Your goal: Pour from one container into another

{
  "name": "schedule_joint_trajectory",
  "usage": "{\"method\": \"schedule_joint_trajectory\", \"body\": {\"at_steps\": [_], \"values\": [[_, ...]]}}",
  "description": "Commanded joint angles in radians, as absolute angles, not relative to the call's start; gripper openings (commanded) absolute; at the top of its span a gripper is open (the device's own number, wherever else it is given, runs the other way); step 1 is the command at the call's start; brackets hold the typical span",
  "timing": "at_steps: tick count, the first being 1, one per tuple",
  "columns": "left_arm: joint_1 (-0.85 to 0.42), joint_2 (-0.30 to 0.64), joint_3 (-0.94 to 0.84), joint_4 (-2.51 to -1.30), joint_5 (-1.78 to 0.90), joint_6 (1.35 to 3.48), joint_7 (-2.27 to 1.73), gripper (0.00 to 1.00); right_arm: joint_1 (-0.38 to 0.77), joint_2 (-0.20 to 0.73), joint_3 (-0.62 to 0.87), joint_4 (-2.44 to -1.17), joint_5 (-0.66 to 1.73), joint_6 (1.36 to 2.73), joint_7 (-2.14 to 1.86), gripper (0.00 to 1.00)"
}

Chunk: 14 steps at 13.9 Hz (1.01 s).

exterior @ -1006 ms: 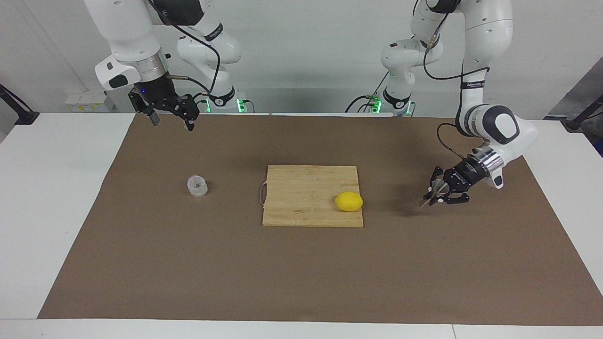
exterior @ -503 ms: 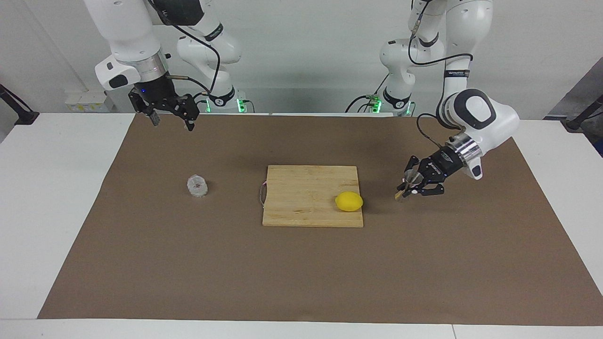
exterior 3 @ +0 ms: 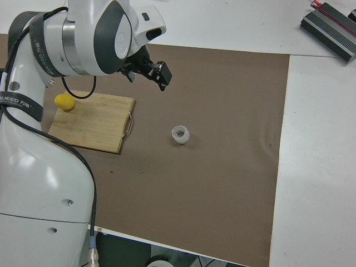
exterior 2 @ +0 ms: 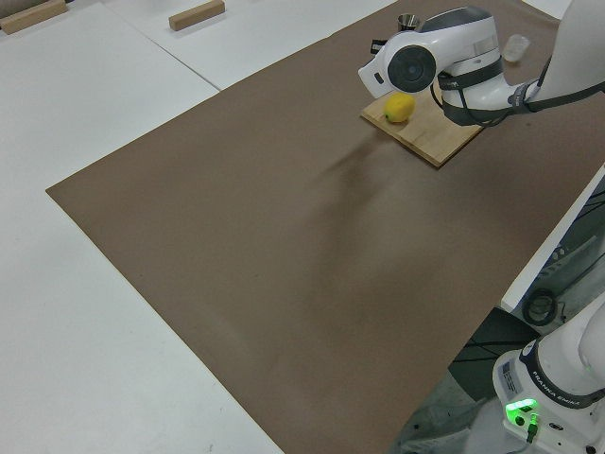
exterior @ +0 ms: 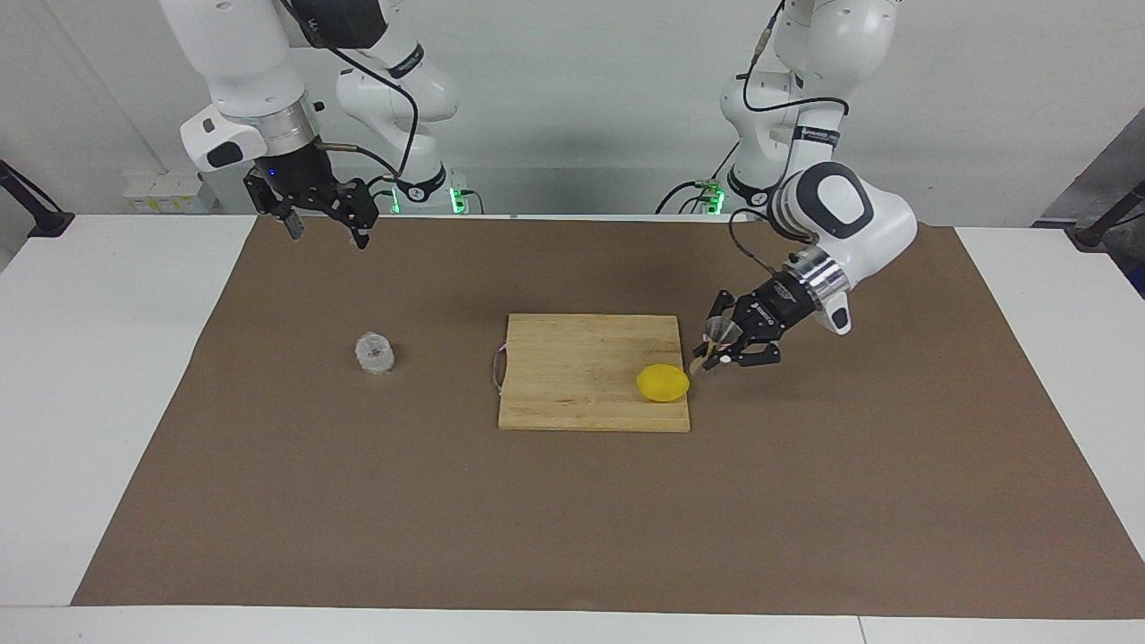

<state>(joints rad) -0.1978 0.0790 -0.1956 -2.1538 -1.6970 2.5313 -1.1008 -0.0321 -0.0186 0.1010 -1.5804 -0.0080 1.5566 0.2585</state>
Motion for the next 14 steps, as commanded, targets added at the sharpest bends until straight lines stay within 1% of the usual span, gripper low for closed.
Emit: {"method": "schedule_joint_trajectory", "body": {"at_steps": [1, 3, 5, 9, 14], "values": [[-0.244, 0.084, -0.222, -2.154, -1.736, 2.609, -1.103, 0.00, -0.040, -0.031, 0.107, -1.594, -0.009, 1.551, 0.256, 1.00], [-0.328, 0.107, -0.221, -2.146, -1.762, 2.682, -1.092, 0.00, -0.040, -0.031, 0.107, -1.595, -0.009, 1.549, 0.258, 1.00], [-0.347, 0.130, -0.225, -2.131, -1.769, 2.701, -1.059, 0.00, -0.040, -0.031, 0.107, -1.595, -0.009, 1.549, 0.256, 1.00], [-0.361, 0.172, -0.238, -2.128, -1.859, 2.701, -0.941, 0.00, -0.040, -0.031, 0.106, -1.595, -0.009, 1.548, 0.258, 1.00], [-0.359, 0.212, -0.276, -2.099, -1.914, 2.704, -0.914, 0.00, -0.041, -0.031, 0.106, -1.595, -0.009, 1.548, 0.258, 1.00]]}}
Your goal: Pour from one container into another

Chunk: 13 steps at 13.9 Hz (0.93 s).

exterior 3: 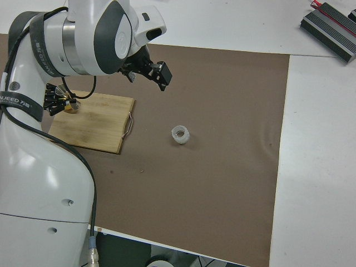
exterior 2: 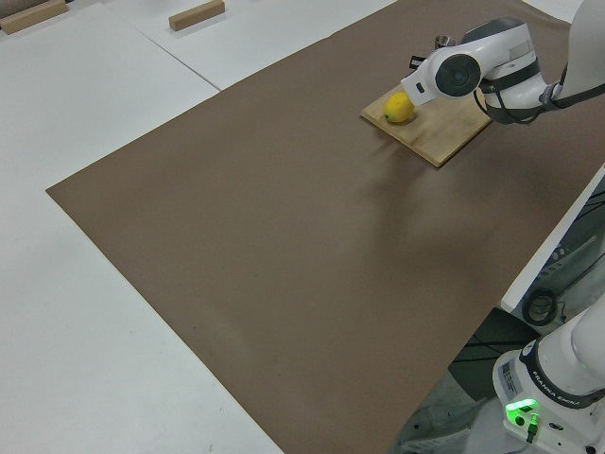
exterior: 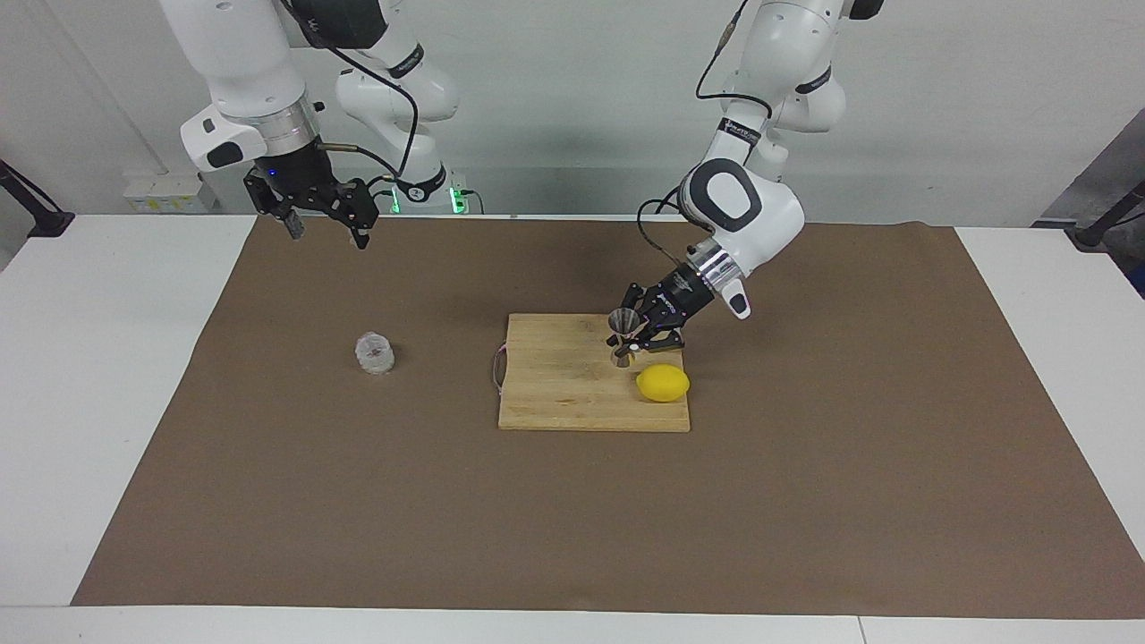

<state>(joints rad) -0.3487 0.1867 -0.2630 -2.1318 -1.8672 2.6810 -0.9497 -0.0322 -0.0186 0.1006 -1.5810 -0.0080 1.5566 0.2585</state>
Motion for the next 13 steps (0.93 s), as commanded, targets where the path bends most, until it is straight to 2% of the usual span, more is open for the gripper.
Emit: {"method": "schedule_joint_trajectory", "body": {"at_steps": [1, 13], "values": [[-0.364, 0.218, -0.279, -2.098, -1.916, 2.709, -0.913, 0.00, -0.041, -0.031, 0.106, -1.595, -0.009, 1.548, 0.258, 1.00], [-0.385, 0.291, -0.308, -2.071, -1.917, 2.724, -0.830, 0.00, -0.041, -0.035, 0.104, -1.601, -0.009, 1.546, 0.256, 1.00]]}}
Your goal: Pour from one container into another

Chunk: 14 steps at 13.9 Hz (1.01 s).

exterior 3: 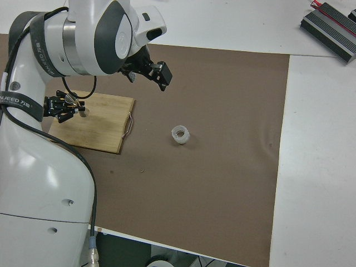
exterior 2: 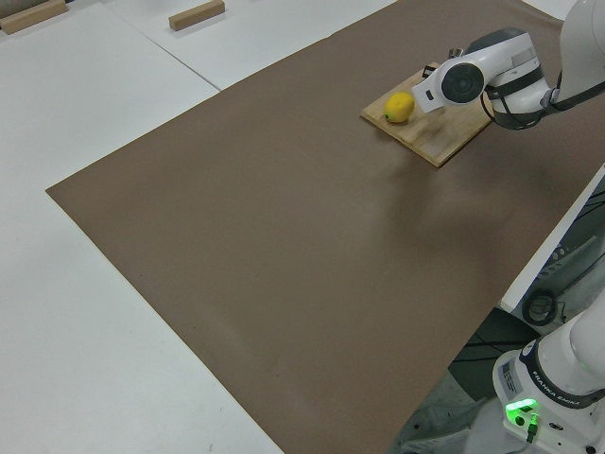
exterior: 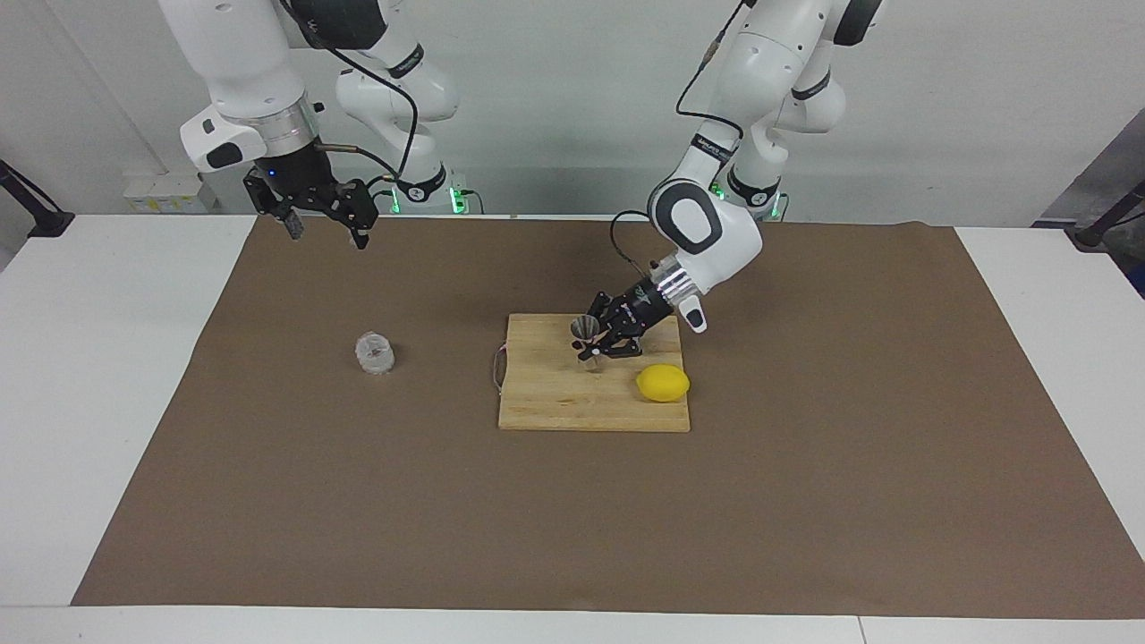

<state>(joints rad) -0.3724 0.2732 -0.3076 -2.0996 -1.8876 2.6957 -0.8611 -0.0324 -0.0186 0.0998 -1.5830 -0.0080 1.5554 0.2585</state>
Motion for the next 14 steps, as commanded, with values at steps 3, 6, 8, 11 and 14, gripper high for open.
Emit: {"method": "schedule_joint_trajectory", "body": {"at_steps": [3, 6, 8, 11, 14], "values": [[-0.385, 0.296, -0.314, -2.068, -1.917, 2.727, -0.827, 0.00, -0.041, -0.037, 0.104, -1.601, -0.009, 1.546, 0.256, 1.00], [-0.387, 0.308, -0.324, -2.060, -1.917, 2.743, -0.824, 0.00, -0.041, -0.037, 0.104, -1.603, -0.009, 1.546, 0.258, 1.00], [-0.385, 0.308, -0.324, -2.063, -1.917, 2.747, -0.824, 0.00, -0.041, -0.037, 0.104, -1.606, -0.009, 1.546, 0.258, 1.00], [-0.387, 0.322, -0.325, -2.060, -1.917, 2.761, -0.807, 0.00, -0.041, -0.037, 0.104, -1.606, -0.009, 1.548, 0.256, 1.00], [-0.387, 0.322, -0.327, -2.060, -1.917, 2.763, -0.802, 0.00, -0.041, -0.037, 0.104, -1.606, -0.009, 1.548, 0.256, 1.00]]}}
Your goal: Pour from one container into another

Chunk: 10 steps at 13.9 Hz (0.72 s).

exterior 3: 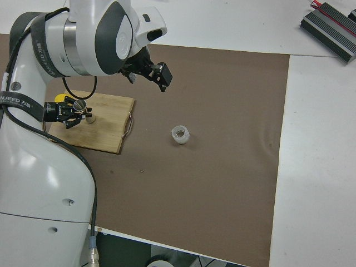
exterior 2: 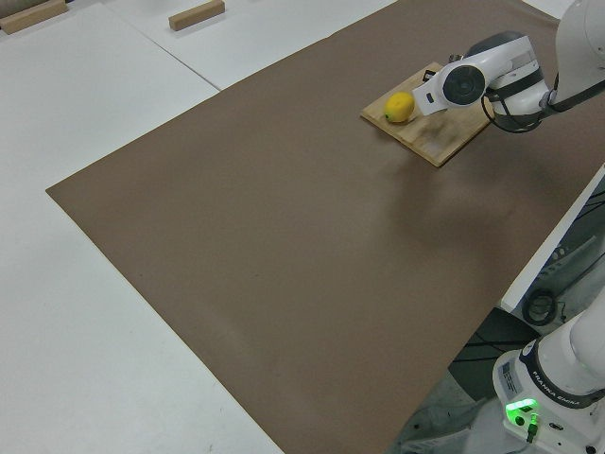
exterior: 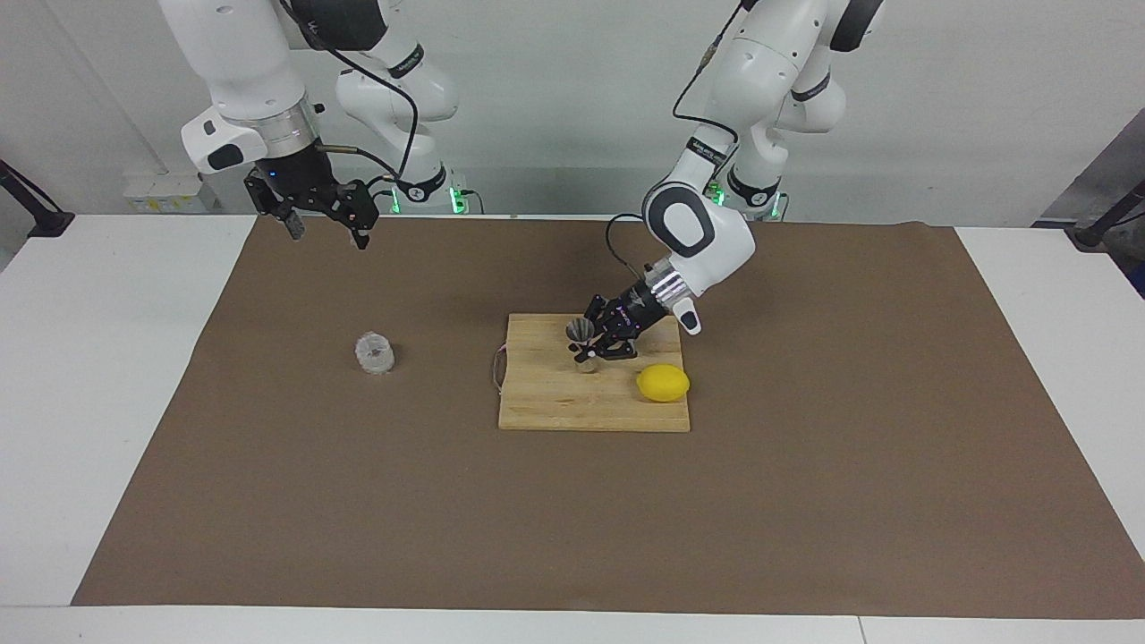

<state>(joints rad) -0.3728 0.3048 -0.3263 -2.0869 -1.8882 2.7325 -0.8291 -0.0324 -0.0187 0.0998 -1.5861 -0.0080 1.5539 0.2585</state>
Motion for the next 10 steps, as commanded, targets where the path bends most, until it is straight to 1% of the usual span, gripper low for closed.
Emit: {"method": "schedule_joint_trajectory", "body": {"at_steps": [1, 2, 3, 10], "values": [[-0.387, 0.322, -0.327, -2.063, -1.917, 2.763, -0.802, 0.00, -0.041, -0.037, 0.104, -1.606, -0.009, 1.548, 0.256, 1.00], [-0.387, 0.322, -0.325, -2.063, -1.917, 2.764, -0.796, 0.00, -0.041, -0.037, 0.104, -1.606, -0.009, 1.548, 0.256, 1.00], [-0.387, 0.322, -0.327, -2.063, -1.917, 2.767, -0.790, 0.09, -0.041, -0.037, 0.104, -1.606, -0.009, 1.548, 0.256, 1.00], [-0.397, 0.324, -0.327, -2.068, -1.917, 2.784, -0.781, 0.11, -0.041, -0.037, 0.104, -1.606, -0.009, 1.548, 0.256, 1.00]]}}
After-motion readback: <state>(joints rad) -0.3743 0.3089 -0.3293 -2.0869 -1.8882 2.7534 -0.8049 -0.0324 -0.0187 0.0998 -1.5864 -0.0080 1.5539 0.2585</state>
